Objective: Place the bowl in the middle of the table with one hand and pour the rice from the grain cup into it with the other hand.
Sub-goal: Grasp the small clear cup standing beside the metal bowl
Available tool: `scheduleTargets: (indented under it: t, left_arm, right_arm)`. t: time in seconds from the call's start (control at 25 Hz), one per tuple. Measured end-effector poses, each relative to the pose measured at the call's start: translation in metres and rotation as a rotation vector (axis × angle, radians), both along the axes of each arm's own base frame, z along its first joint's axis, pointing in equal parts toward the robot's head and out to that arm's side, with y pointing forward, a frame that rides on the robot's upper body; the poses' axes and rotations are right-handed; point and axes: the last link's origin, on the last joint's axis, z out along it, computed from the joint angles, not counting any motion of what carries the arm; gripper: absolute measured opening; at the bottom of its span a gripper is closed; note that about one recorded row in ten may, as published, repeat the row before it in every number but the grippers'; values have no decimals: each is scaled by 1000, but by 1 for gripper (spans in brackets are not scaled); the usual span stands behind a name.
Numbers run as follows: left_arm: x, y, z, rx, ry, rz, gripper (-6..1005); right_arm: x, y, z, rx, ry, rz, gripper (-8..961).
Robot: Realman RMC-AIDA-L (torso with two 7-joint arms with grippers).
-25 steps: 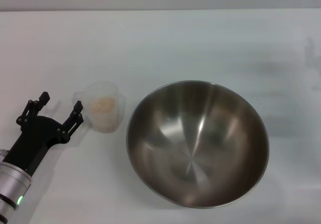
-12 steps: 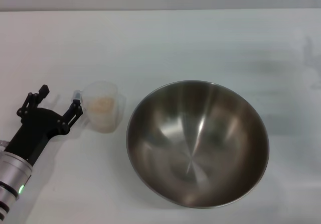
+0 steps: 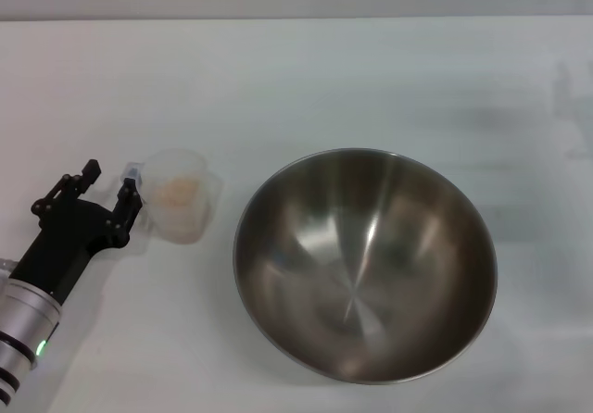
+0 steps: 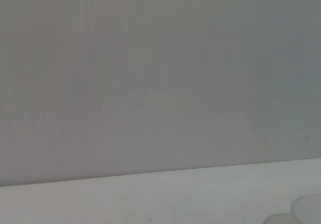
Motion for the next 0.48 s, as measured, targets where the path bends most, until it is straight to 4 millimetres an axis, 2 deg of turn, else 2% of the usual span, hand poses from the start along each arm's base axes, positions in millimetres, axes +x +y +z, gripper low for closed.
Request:
scheduleTargets:
  t: [0.2, 0.32, 0.48]
  left_arm:
    - [-1, 1, -3, -14, 6, 15, 610]
    - [-1, 1, -3, -15, 5, 15, 367]
    - [1, 2, -3, -15, 0, 10, 207]
  right_arm:
    - [-2, 3, 0, -4, -2, 3, 416]
    - [-1, 3, -1, -8, -2, -1, 416]
    - [-1, 3, -1, -9, -2, -3, 416]
